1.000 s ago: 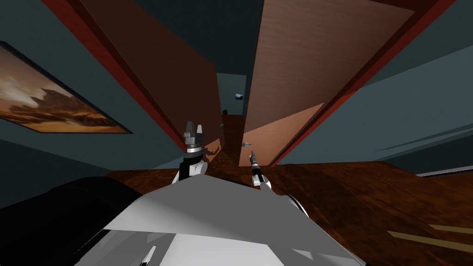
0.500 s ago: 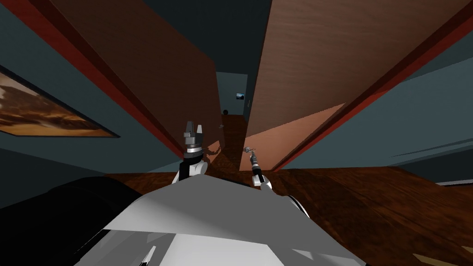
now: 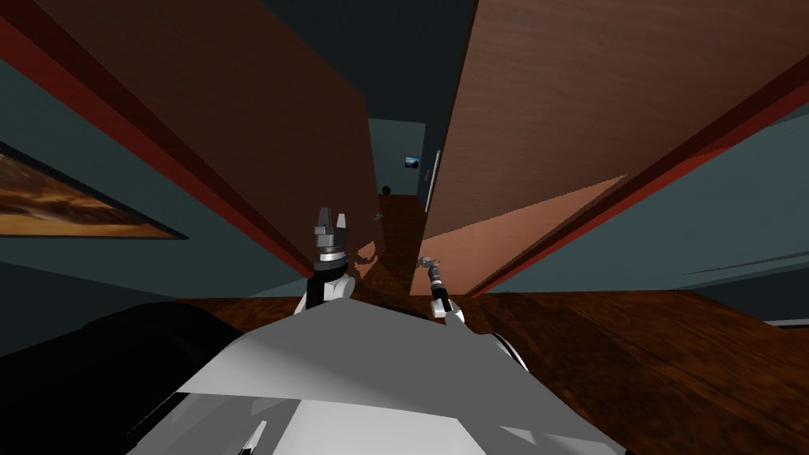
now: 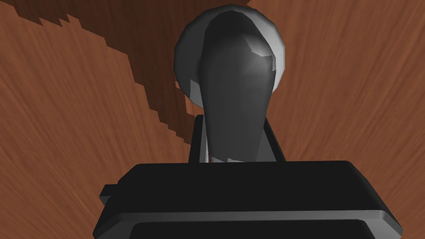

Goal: Push the door open

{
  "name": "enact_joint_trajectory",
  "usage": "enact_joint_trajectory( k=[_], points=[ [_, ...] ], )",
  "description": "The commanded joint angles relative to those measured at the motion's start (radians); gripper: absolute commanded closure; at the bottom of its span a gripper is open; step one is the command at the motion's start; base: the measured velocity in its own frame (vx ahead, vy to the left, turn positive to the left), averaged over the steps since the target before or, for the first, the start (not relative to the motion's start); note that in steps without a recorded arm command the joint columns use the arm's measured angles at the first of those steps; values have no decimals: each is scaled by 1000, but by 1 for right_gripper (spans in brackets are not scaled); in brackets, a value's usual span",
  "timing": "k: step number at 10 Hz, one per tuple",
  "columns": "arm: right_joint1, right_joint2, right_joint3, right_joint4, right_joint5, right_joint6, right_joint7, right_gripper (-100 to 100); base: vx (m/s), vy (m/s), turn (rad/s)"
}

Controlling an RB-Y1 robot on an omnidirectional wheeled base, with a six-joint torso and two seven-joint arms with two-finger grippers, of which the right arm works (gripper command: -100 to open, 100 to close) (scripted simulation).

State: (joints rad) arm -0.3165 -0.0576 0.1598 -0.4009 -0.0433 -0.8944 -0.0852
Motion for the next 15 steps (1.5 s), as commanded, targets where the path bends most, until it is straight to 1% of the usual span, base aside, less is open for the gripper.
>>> enact_joint_trajectory(
  k=[1, 4, 5, 8, 9, 10, 11, 13, 15],
  points=[
    [4, 1, 1, 2, 1, 1, 0, 100, -15, -8, 19],
    [4, 1, 1, 2, 1, 1, 0, 100, 0, 0, 0],
    [0, -5, -9, -1, -5, 3, 4, 100, 86, 47, -25],
    [1, -9, -19, 5, -11, 3, 8, 100, 128, 49, -16],
    [2, -14, -31, -1, -17, 4, 13, 100, 174, 68, -30],
    [2, -14, -31, 27, -17, 4, 13, 100, 143, 56, -19],
    [2, -14, -31, -1, -17, 4, 13, 100, 60, 22, -5],
    [6, -23, -56, -2, -32, 6, 24, 100, 136, 81, -38],
    [6, -23, -56, -2, -32, 6, 24, 100, 104, 53, -20]
  ],
)
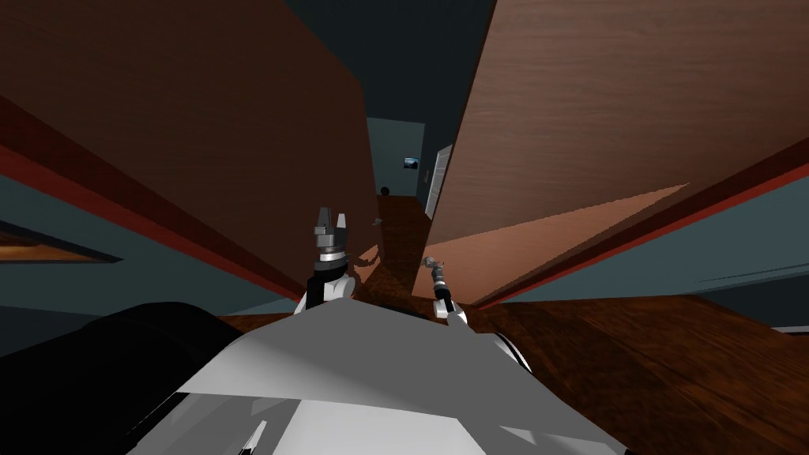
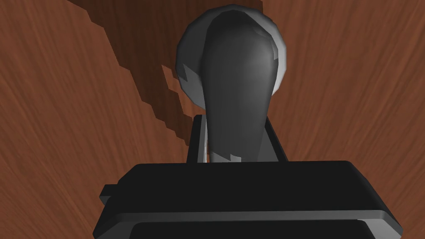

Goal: Push the door open

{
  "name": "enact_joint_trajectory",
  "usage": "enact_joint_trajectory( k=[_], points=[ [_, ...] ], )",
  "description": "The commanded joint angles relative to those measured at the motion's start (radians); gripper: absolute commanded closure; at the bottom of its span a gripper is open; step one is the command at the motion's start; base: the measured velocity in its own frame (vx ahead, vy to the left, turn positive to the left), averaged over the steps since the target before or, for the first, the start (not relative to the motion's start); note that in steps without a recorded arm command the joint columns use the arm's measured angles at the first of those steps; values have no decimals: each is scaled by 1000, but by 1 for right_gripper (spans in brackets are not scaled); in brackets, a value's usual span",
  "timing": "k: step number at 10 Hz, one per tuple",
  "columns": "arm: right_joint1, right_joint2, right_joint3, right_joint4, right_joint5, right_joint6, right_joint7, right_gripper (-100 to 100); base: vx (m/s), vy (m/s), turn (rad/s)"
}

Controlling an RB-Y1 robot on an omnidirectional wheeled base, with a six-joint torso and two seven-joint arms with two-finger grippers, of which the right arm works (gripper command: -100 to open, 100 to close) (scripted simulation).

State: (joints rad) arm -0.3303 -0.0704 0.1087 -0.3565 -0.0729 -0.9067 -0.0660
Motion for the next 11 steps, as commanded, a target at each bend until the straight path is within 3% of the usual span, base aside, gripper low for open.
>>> enact_joint_trajectory(
  k=[1, 3, 6, 9, 10, 11],
  points=[
    [19, -10, -5, -46, -2, 18, 4, 100, 19, -6, 13],
    [19, -10, -5, -42, -2, 18, 4, 100, -6, -13, 8],
    [23, -19, -35, -47, -19, 20, 17, 100, 95, 75, -58],
    [23, -19, -35, -81, -19, 20, 17, 100, 67, 26, -1],
    [25, -24, -54, -47, -30, 21, 25, 100, 116, 64, -36],
    [26, -25, -61, -48, -33, 21, 27, 100, 154, 98, -73]
  ],
)
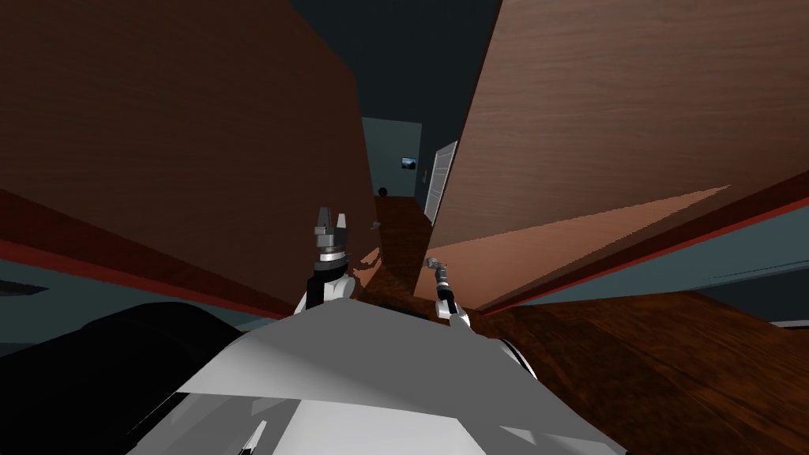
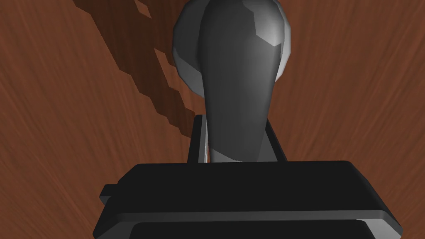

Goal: Push the door open

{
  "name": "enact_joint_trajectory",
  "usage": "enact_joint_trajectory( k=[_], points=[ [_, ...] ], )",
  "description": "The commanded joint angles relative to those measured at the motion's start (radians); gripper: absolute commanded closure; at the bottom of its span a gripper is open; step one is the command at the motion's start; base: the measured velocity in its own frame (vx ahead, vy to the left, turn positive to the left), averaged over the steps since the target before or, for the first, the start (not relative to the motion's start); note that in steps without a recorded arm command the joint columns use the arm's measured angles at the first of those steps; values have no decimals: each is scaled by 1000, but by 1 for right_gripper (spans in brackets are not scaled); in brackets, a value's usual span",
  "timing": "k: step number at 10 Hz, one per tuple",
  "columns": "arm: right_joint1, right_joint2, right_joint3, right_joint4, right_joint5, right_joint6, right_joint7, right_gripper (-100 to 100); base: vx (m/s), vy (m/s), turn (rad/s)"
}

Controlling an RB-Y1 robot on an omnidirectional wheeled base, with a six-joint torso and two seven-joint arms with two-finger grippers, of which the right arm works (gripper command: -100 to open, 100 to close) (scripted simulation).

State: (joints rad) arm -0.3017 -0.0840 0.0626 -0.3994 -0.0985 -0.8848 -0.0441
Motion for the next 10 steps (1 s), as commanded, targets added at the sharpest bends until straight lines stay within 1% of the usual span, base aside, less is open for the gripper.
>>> enact_joint_trajectory(
  k=[1, 2, 3, 4, 5, 6, 7, 9, 10],
  points=[
    [-1, -14, -28, -5, -15, 0, 11, 100, 163, 139, -55],
    [-1, -14, -28, -8, -15, 0, 11, 100, 112, 79, -75],
    [-1, -14, -28, -5, -15, 0, 11, 100, 41, 3, 4],
    [-1, -14, -28, -11, -15, 0, 11, 100, 5, -14, 24],
    [-1, -14, -28, -33, -15, 0, 11, 100, -10, -10, 9],
    [-1, -14, -28, -31, -15, 0, 11, 100, -13, -9, 6],
    [2, -18, -48, -5, -27, 1, 19, 100, 102, 84, -35],
    [2, -18, -48, 55, -27, 1, 19, 100, 96, 71, -55],
    [2, -18, -48, -5, -27, 1, 19, 100, 0, 0, 0]
  ],
)
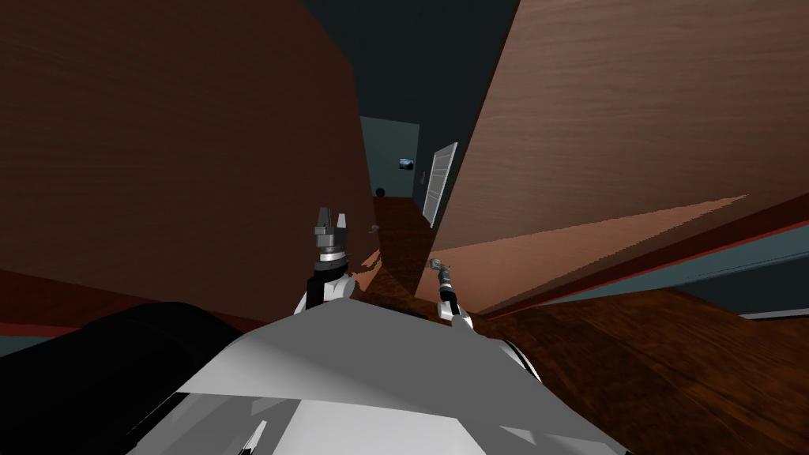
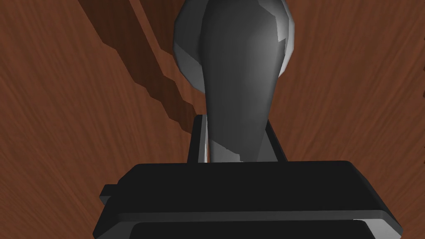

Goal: Push the door open

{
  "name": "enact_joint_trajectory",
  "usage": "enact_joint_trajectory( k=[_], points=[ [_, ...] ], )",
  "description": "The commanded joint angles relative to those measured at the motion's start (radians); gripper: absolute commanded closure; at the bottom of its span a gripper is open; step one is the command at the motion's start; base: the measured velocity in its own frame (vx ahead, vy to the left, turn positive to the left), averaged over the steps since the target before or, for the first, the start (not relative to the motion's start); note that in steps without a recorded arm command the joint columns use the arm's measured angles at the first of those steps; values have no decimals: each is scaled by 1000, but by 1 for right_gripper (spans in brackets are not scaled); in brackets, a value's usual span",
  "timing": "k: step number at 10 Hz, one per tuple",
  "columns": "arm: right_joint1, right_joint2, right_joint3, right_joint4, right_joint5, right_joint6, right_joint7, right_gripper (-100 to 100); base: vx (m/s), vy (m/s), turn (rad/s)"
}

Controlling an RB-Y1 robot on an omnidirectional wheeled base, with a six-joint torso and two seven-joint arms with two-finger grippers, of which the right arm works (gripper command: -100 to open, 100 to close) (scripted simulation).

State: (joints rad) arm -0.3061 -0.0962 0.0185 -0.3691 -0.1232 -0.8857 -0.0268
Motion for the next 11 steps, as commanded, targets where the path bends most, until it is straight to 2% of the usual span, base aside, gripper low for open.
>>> enact_joint_trajectory(
  k=[1, 4, 5, 7, 8, 9, 11],
  points=[
    [6, -6, -3, -36, -2, 2, 2, 100, -13, -11, 16],
    [6, -6, -3, -35, -2, 2, 2, 100, -1, -6, 11],
    [9, -9, -23, -36, -13, 3, 10, 100, 92, 67, -60],
    [9, -10, -29, -53, -16, 4, 13, 100, 134, 104, -66],
    [9, -10, -29, -44, -16, 4, 13, 100, 44, 21, -2],
    [12, -13, -48, -37, -27, 5, 20, 100, 99, 70, -23],
    [14, -15, -65, -37, -37, 6, 27, 100, 148, 84, -65]
  ],
)
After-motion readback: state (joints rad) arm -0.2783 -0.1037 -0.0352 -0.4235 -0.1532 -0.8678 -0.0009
